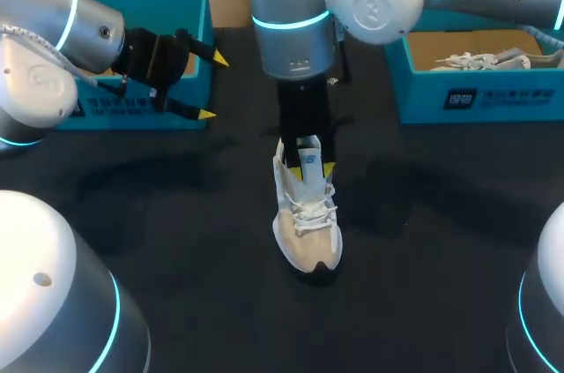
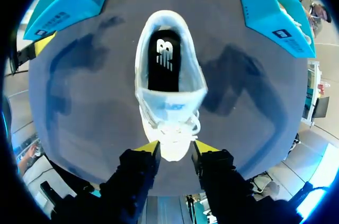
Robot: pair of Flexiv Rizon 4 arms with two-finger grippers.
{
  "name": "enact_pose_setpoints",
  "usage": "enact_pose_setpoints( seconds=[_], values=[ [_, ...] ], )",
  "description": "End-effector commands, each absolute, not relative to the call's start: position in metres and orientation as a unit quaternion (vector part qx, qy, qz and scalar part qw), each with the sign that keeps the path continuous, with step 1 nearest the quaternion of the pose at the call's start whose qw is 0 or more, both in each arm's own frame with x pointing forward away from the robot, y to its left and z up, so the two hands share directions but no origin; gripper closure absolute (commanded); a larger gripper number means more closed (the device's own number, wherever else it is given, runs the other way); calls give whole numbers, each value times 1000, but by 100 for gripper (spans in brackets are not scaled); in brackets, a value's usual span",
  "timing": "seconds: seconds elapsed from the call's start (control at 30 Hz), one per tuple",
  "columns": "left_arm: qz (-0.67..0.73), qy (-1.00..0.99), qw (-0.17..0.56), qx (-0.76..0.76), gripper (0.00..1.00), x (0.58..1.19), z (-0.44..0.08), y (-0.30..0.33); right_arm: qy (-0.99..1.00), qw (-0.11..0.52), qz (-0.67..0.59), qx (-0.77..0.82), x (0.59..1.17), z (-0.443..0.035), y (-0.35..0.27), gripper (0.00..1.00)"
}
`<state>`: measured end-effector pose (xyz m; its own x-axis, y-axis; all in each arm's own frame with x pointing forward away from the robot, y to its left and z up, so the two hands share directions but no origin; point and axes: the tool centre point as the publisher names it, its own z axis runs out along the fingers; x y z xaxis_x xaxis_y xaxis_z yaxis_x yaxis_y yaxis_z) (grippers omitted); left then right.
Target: Take the shoe out of the shoebox, open the shoe tongue, remove and reinsert the insole, then place the shoe into the shoebox
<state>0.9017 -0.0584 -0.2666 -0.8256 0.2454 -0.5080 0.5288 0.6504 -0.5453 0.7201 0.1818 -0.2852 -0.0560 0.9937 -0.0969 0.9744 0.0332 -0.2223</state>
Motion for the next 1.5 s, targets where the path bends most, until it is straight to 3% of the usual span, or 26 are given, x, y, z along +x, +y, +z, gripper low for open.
enact_pose_setpoints(
  seconds=[0.03,0.23,0.53,0.63,0.77,0.93,1.17,1.43,1.5],
  values=[
    [-356,887,199,218,0,901,-266,-58,-723,52,114,-679,731,-299,186,64],
    [-356,887,199,218,0,901,-266,-58,-733,56,114,-668,746,-314,186,56],
    [-356,887,199,218,0,901,-266,-58,-742,57,126,-656,758,-321,185,66],
    [-356,887,199,218,0,901,-266,-58,-742,49,125,-657,758,-316,184,60],
    [-356,887,199,218,0,901,-266,-58,-741,44,123,-659,761,-314,181,44],
    [-356,887,199,218,0,901,-266,-58,-748,50,112,-652,773,-326,180,55],
    [-356,887,199,218,0,901,-266,-58,-754,42,107,-647,778,-327,180,60],
    [-356,887,199,218,0,901,-266,-58,-808,-27,39,-587,785,-295,165,50],
    [-356,887,199,218,0,901,-266,-58,-832,-39,13,-554,790,-291,162,36]
  ],
)
